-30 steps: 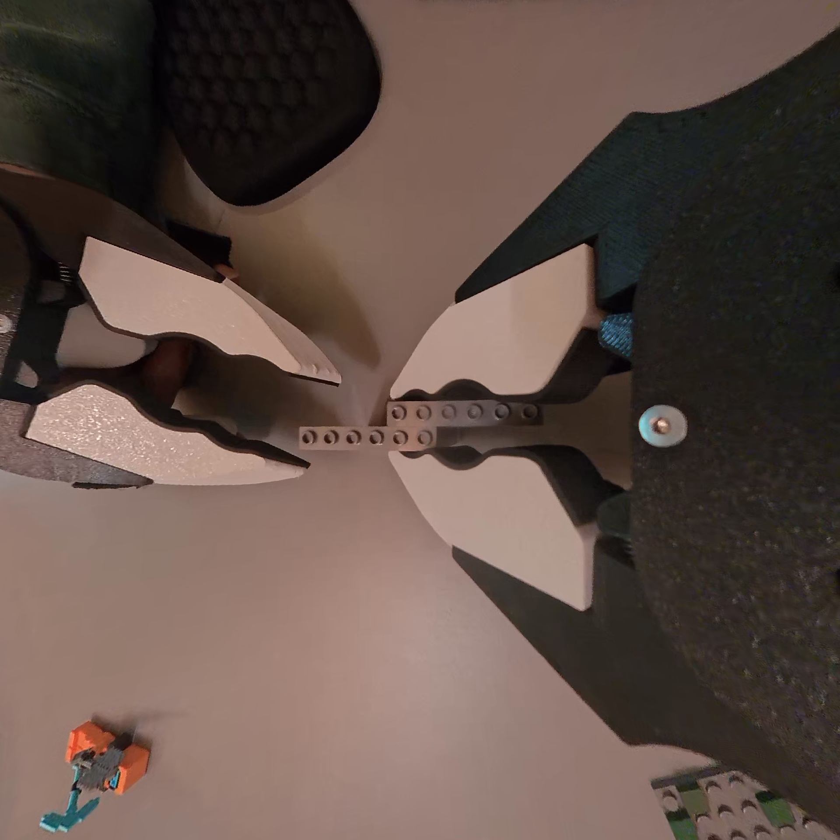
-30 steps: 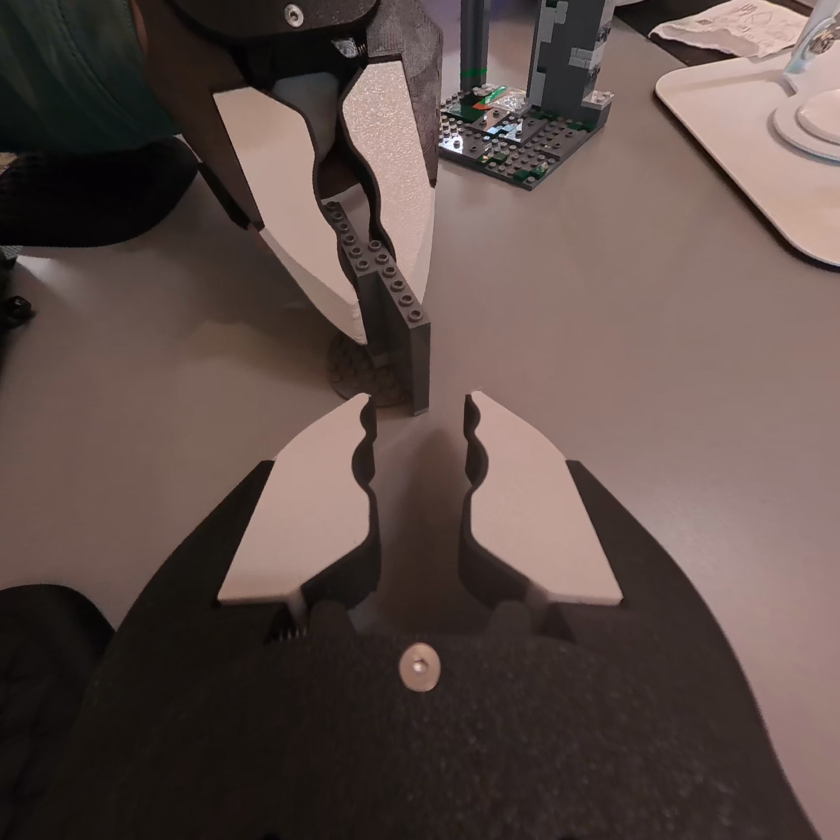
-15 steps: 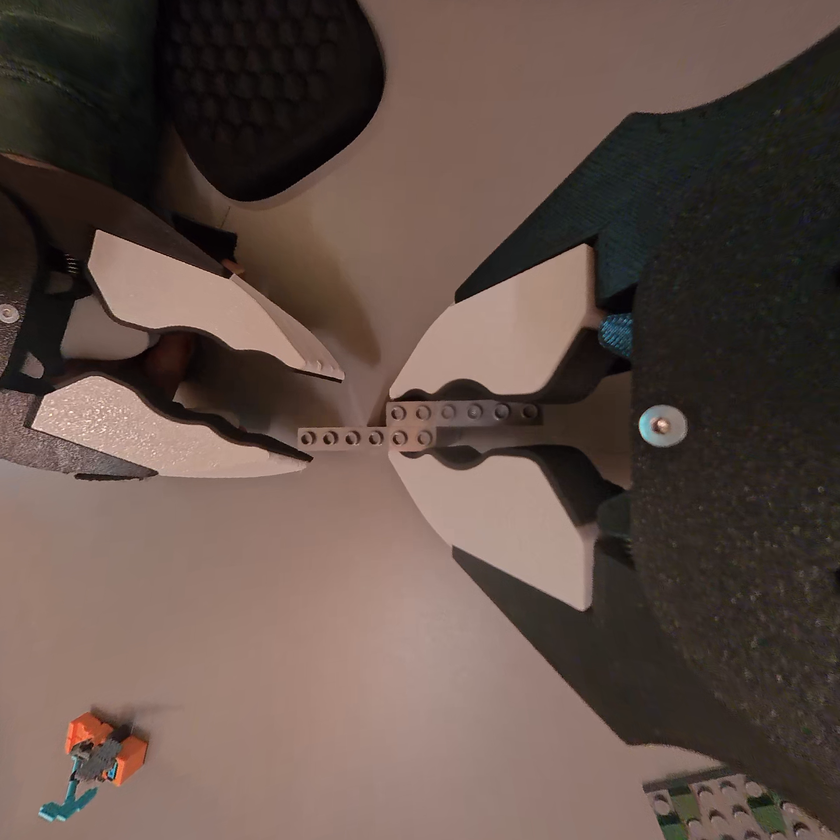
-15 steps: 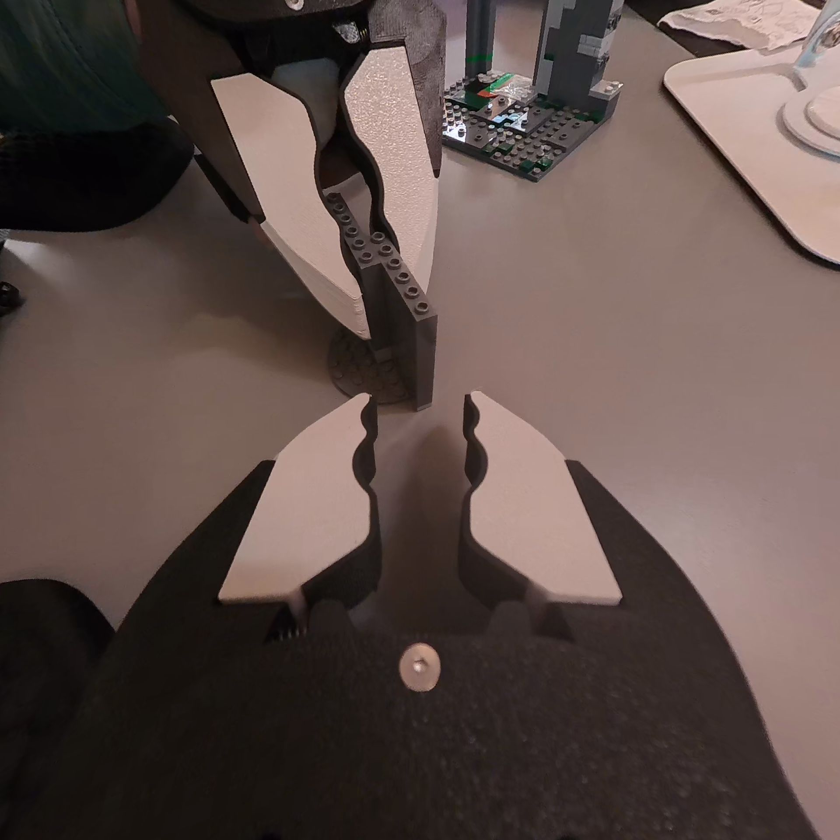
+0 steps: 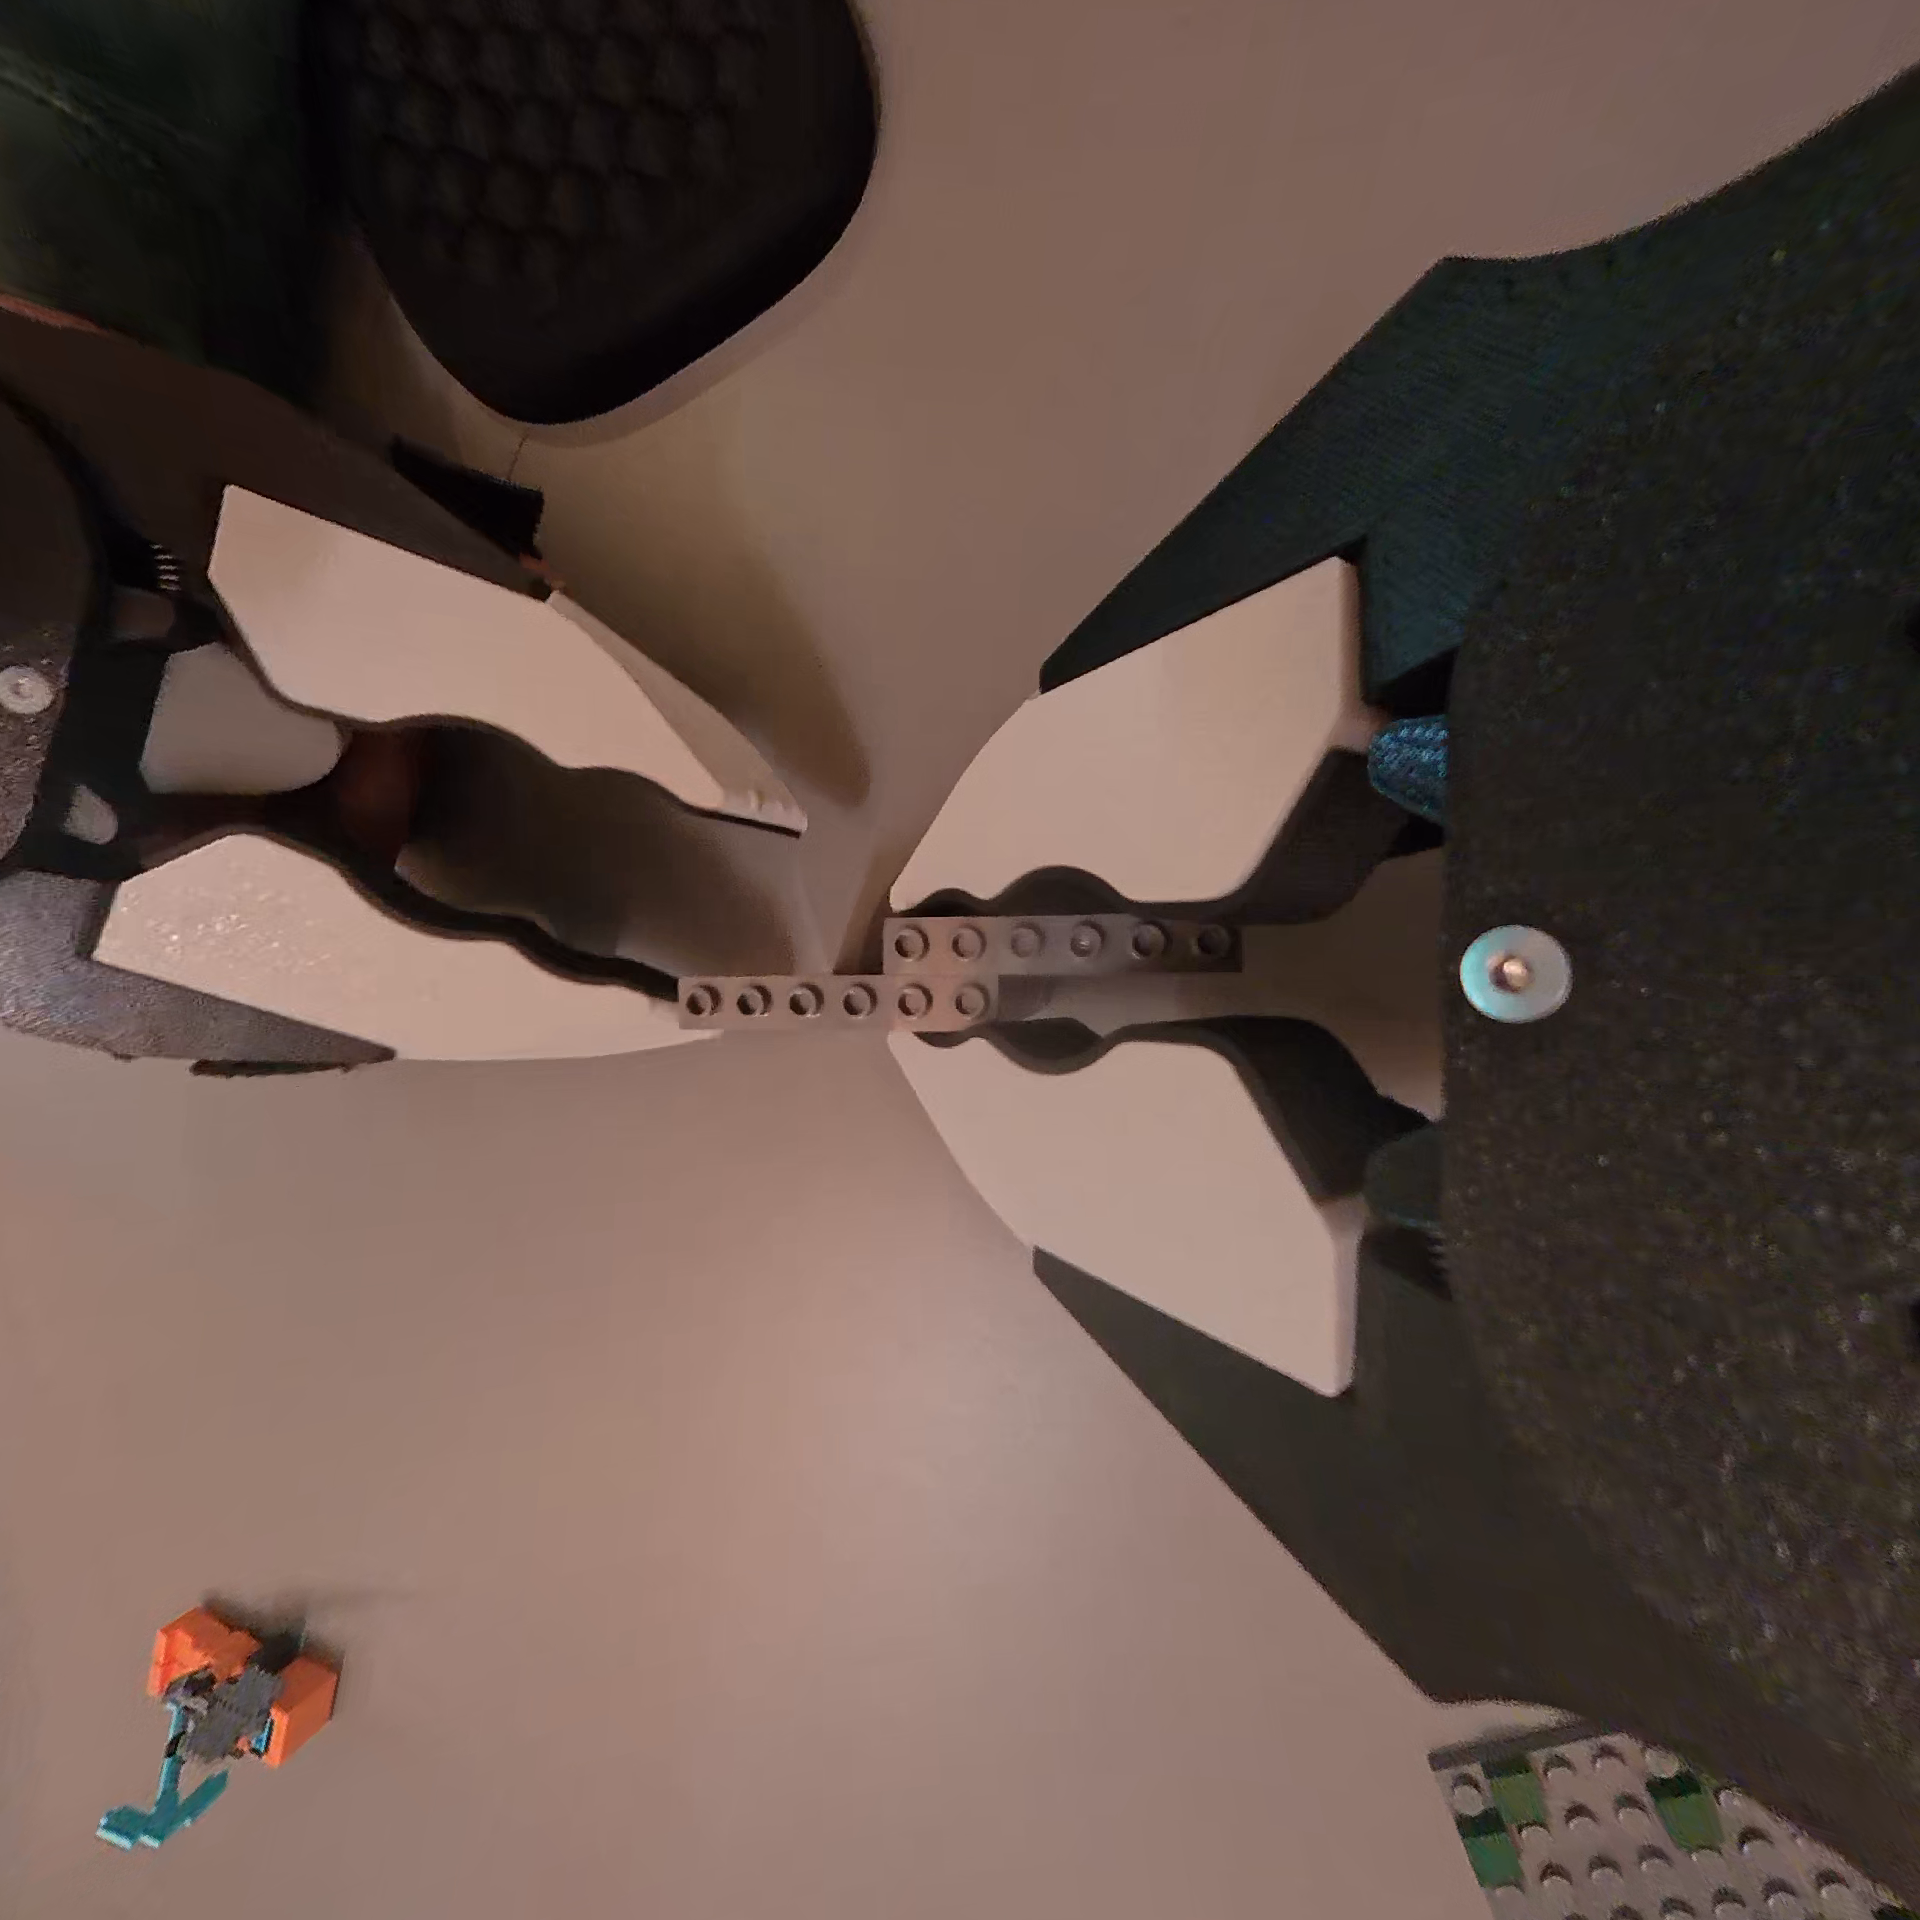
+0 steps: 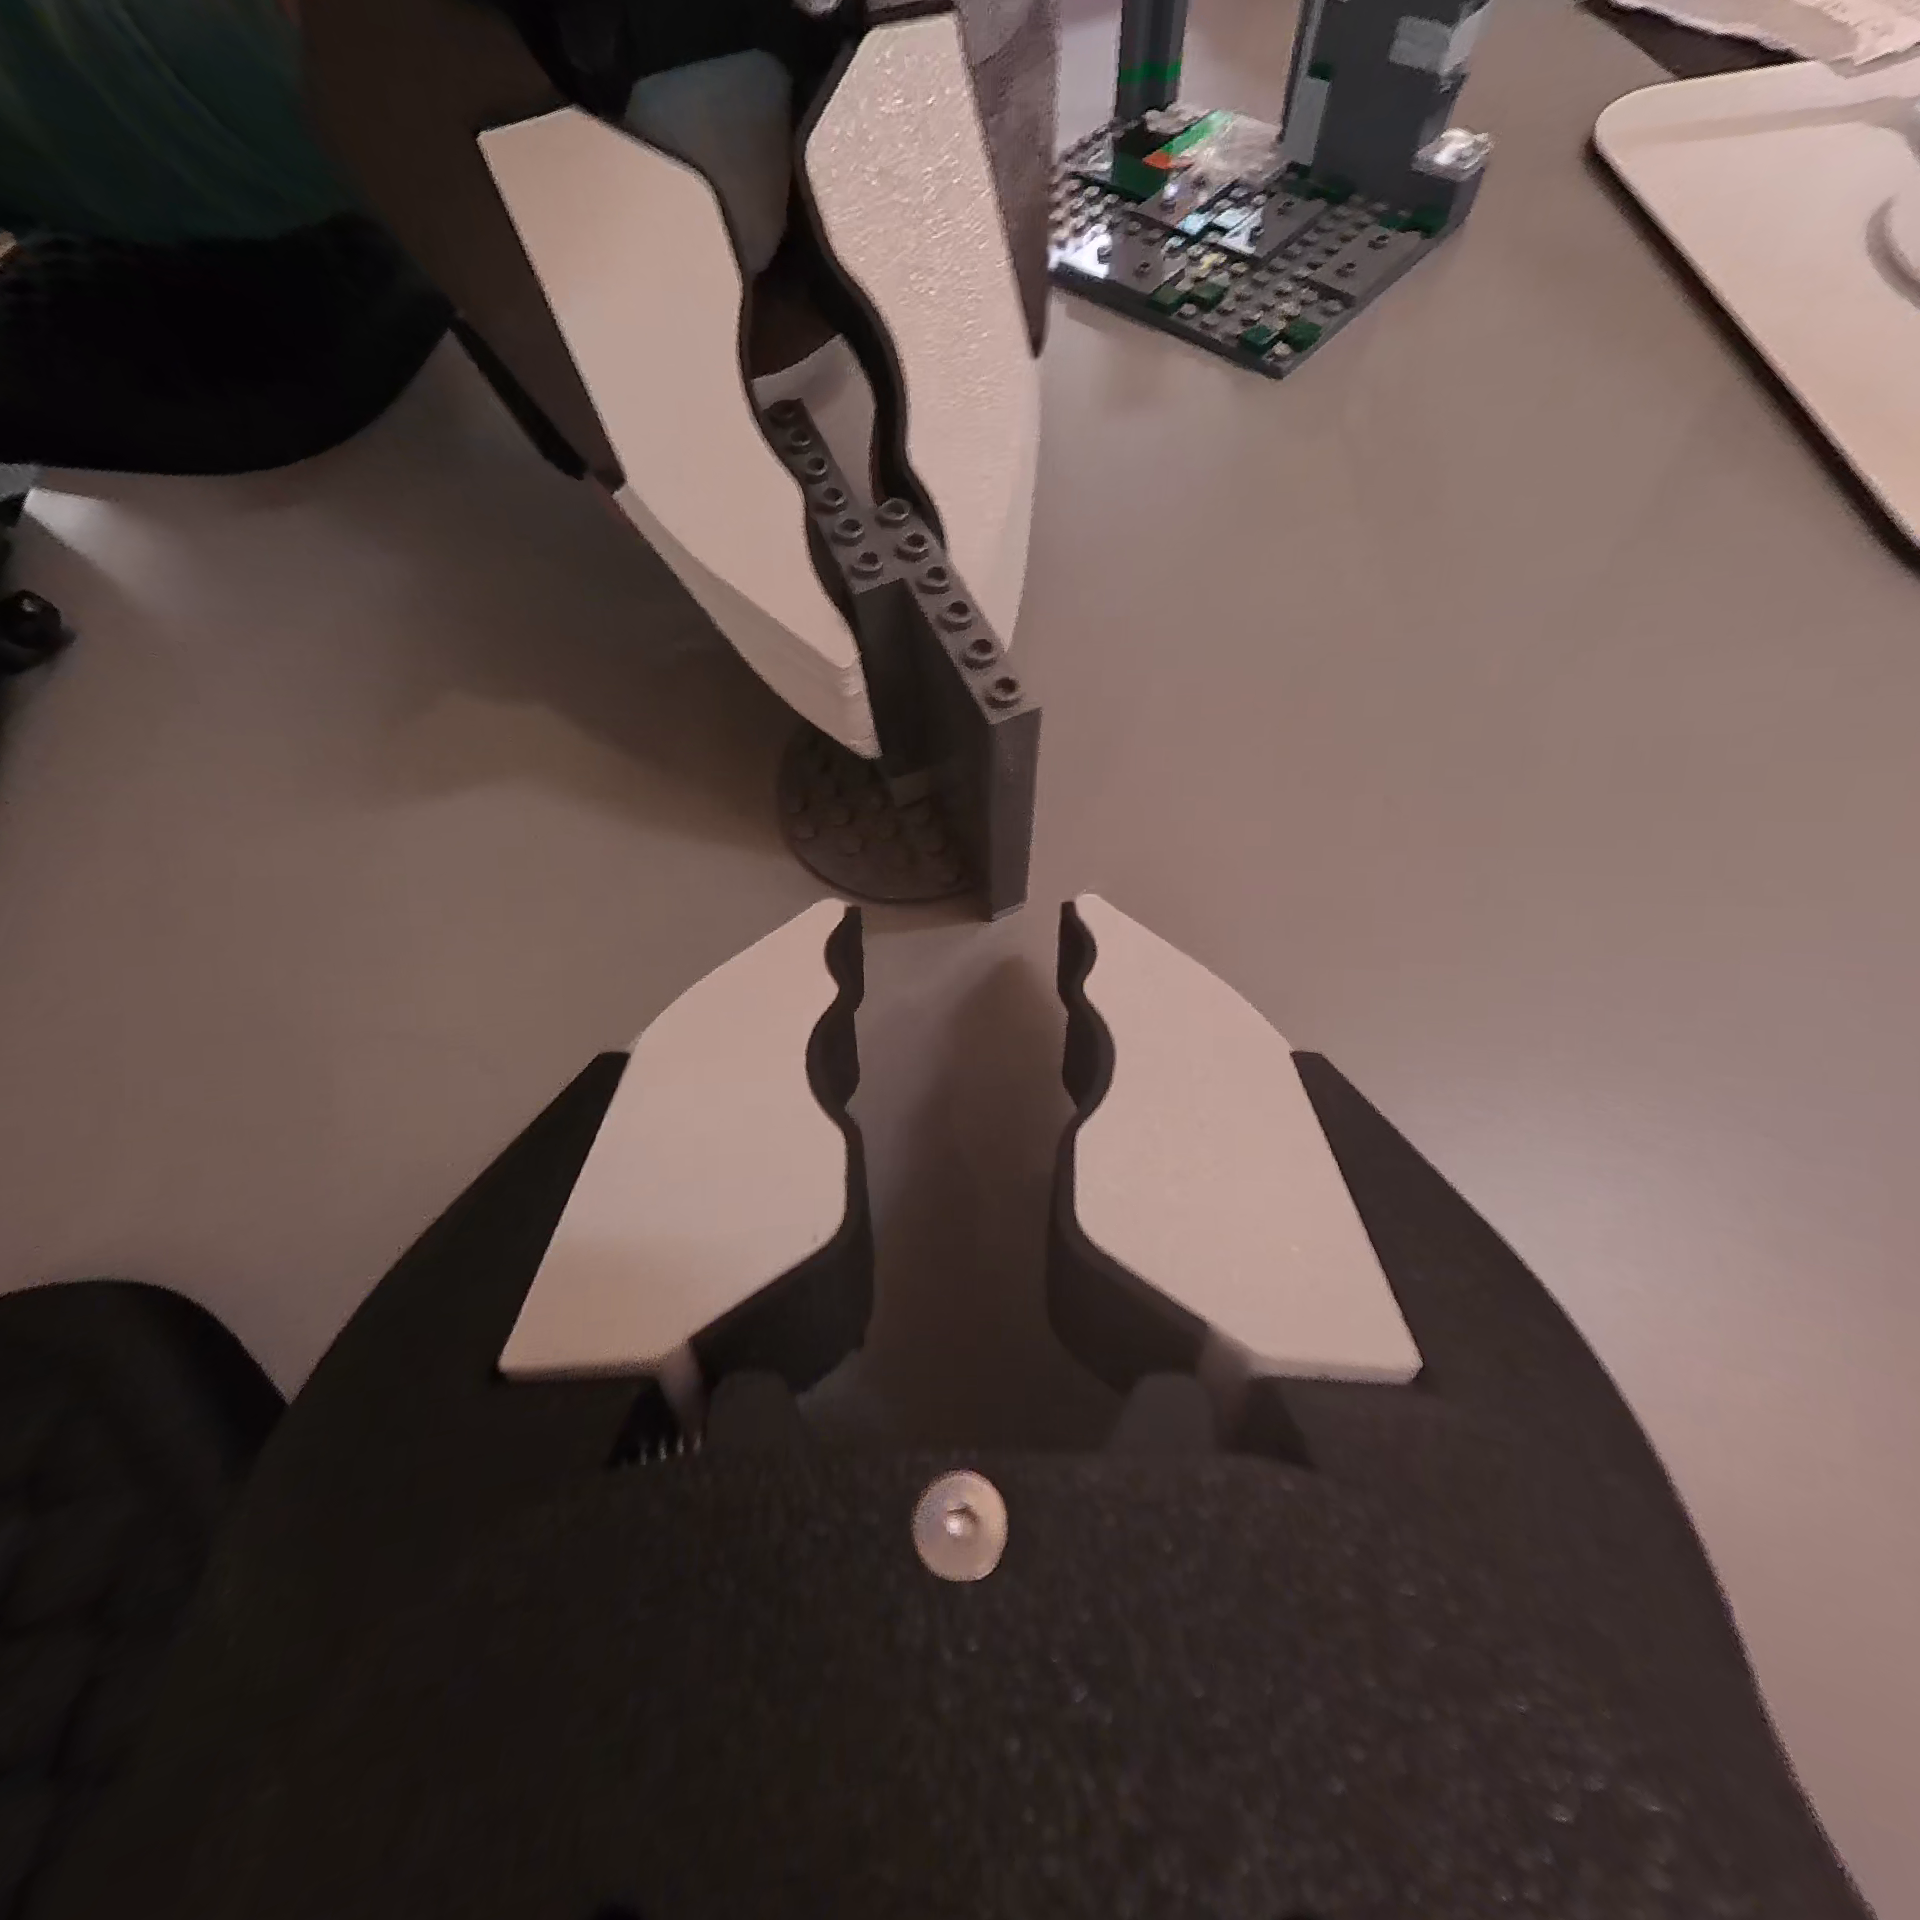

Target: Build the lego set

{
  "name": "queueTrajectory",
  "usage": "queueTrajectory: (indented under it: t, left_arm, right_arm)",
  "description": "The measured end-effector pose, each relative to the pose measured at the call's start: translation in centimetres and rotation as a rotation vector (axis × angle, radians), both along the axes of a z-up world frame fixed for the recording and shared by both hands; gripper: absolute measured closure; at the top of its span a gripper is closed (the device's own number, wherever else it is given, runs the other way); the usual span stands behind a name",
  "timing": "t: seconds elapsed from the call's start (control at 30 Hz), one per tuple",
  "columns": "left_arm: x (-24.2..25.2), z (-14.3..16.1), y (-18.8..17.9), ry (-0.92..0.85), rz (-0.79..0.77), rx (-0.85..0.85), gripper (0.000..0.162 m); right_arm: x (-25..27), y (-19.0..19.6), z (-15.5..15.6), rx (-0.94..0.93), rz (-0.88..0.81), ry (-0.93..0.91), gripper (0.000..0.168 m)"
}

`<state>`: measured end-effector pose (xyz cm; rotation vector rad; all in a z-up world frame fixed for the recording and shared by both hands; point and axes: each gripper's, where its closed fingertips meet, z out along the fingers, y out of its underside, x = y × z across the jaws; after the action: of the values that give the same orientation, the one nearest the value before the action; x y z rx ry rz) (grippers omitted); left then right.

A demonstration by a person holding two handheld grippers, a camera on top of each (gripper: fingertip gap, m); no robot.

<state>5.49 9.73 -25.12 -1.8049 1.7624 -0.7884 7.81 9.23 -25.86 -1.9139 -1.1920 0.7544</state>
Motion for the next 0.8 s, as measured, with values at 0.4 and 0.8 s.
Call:
queueTrajectory:
  t: [0.4,0.8]
  left_arm:
    - [-0.3,0.1,-0.1,-0.038,0.024,0.05,0.147]
    - [-1.5,0.1,0.2,-0.02,0.175,-0.04,0.147]
  right_arm:
    - [-1.2,-1.3,-1.3,-0.022,0.034,-0.104,0.13]
    - [-2.9,-1.5,-1.8,-0.123,-0.165,-0.213,0.129]
